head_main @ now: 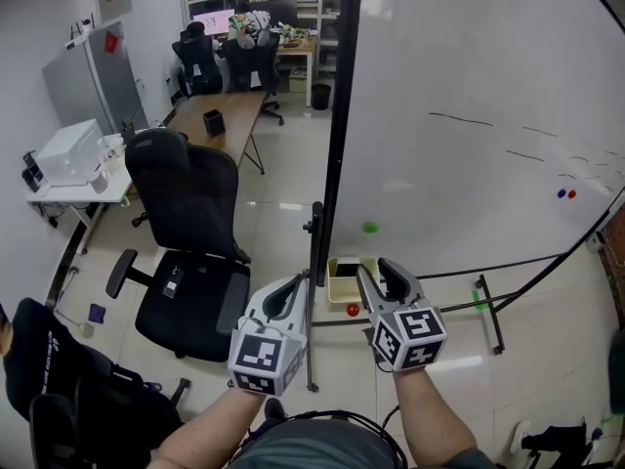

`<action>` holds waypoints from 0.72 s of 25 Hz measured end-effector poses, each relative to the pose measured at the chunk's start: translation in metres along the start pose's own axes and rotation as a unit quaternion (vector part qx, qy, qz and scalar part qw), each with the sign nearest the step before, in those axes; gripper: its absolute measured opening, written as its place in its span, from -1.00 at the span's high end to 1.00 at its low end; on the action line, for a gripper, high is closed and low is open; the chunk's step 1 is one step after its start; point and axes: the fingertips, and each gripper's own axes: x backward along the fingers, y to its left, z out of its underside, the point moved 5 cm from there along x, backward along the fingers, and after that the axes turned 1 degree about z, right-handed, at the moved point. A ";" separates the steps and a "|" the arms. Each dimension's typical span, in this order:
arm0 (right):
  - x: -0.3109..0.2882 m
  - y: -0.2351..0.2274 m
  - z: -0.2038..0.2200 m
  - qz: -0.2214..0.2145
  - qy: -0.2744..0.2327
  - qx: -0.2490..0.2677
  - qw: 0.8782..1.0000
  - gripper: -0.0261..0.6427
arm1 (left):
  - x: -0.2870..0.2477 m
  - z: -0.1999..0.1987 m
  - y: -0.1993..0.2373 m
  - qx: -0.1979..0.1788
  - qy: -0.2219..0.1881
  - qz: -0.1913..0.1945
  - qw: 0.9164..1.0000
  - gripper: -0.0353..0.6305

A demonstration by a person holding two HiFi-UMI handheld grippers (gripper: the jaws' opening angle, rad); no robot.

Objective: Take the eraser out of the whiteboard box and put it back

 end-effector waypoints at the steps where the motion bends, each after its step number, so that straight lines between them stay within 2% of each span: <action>1: -0.009 0.002 0.007 -0.004 0.012 -0.003 1.000 0.38 | -0.004 0.005 0.006 0.004 0.006 -0.001 1.000 0.80; 2: -0.019 0.003 0.014 -0.009 0.025 -0.006 1.000 0.38 | -0.008 0.009 0.011 0.009 0.011 0.000 1.000 0.80; 4: -0.040 0.003 0.027 -0.019 0.057 -0.020 0.998 0.23 | -0.020 0.018 0.020 0.016 0.019 0.003 1.000 0.80; 6: -0.059 -0.002 0.040 -0.011 0.085 -0.029 0.996 0.16 | -0.030 0.028 0.027 0.019 0.031 0.009 0.999 0.80; 11: -0.091 -0.014 0.066 0.023 0.134 -0.017 0.991 0.15 | -0.051 0.040 0.040 0.036 0.038 0.030 0.998 0.78; 18: -0.116 -0.014 0.085 0.040 0.181 -0.016 0.983 0.11 | -0.069 0.053 0.056 0.029 0.057 0.037 0.997 0.78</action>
